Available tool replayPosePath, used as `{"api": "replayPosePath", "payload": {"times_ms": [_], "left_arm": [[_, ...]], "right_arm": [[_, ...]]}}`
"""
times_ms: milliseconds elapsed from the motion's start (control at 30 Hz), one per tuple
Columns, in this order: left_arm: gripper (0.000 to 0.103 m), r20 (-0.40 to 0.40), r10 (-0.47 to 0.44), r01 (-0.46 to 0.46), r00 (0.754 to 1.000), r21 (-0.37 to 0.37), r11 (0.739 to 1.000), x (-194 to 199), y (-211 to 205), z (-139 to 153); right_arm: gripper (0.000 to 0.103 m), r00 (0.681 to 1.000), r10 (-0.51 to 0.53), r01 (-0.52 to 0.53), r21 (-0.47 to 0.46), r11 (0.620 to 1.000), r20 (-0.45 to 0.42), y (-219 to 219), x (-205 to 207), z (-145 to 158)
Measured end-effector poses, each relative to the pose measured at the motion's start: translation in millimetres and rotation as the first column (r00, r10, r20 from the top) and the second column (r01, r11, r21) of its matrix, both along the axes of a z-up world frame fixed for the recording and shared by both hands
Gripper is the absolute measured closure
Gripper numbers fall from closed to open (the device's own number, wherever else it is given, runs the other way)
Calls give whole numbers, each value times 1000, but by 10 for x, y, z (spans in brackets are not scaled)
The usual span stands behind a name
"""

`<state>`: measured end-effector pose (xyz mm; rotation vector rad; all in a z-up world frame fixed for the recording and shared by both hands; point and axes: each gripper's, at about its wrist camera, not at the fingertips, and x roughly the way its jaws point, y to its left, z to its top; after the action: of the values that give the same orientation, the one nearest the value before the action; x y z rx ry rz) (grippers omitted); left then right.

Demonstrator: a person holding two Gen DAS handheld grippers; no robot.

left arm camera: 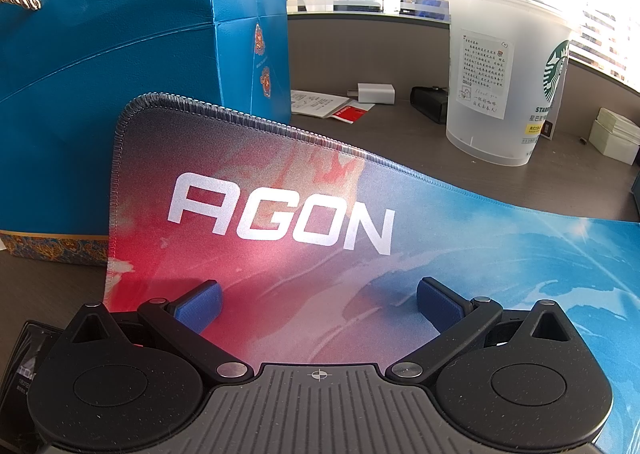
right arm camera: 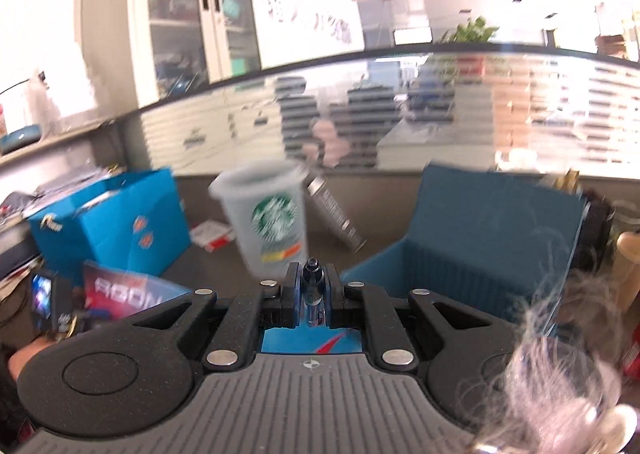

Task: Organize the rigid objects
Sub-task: 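Lift the pens with the right gripper and carry them over the teal box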

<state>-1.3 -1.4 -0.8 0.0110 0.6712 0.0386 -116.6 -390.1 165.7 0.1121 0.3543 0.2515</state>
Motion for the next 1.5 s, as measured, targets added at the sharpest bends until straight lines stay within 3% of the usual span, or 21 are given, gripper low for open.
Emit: {"api": "replayPosePath", "payload": {"times_ms": [267,567,733,1000,1500], "left_arm": [[0,0,0,0,1000,0,1000,0,0,0],[0,0,0,0,1000,0,1000,0,1,0],[0,0,0,0,1000,0,1000,0,0,0],[0,0,0,0,1000,0,1000,1,-1,1],[0,0,1,-1,1000,0,1000,1,-1,1]], "right_arm": [[93,996,-85,85,-7,996,8,-271,451,55],[93,977,-157,160,6,987,-144,-557,1128,-457],[93,969,-162,173,41,984,-186,-583,1352,-617],[93,965,-163,182,74,981,-205,-636,1489,-705],[92,926,-159,202,92,975,-343,-818,1535,-989]]}}
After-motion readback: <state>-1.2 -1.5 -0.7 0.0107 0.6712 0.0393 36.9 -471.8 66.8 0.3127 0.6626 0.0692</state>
